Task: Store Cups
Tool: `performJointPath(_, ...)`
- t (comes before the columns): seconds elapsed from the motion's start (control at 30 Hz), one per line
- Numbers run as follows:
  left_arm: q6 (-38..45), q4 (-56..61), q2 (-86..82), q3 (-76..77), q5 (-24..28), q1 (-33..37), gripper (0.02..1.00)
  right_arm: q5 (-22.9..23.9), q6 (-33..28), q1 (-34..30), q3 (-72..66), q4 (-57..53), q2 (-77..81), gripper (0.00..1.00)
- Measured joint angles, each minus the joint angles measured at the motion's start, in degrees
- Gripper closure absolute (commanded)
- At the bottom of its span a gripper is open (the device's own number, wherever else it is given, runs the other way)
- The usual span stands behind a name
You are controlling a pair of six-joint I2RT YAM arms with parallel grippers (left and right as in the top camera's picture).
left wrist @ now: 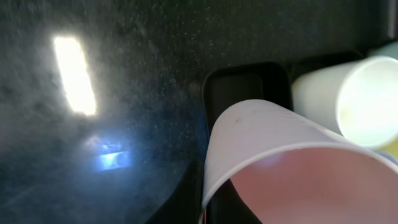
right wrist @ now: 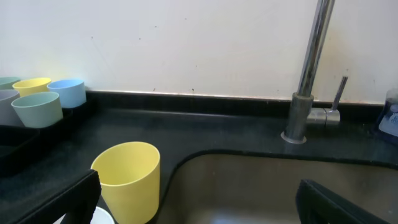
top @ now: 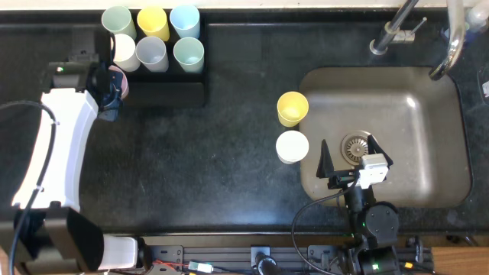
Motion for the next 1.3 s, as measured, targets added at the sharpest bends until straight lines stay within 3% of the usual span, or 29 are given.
performJointPath(0.23,-5.4,6.1,4.1,-0.4,0.0,0.0,0.985,0.0,0.0,0.0,0.0,0.0,0.0,0.003)
performJointPath(1.13,-8.3,10.0,12.6,-0.4,0.5,2.6,0.985,0.0,0.0,0.0,0.0,0.0,0.0,0.007)
performJointPath(1.3,-8.3,10.1,13.8,-0.4,0.9,2.6,0.921,0.0,0.0,0.0,0.0,0.0,0.0,0.003)
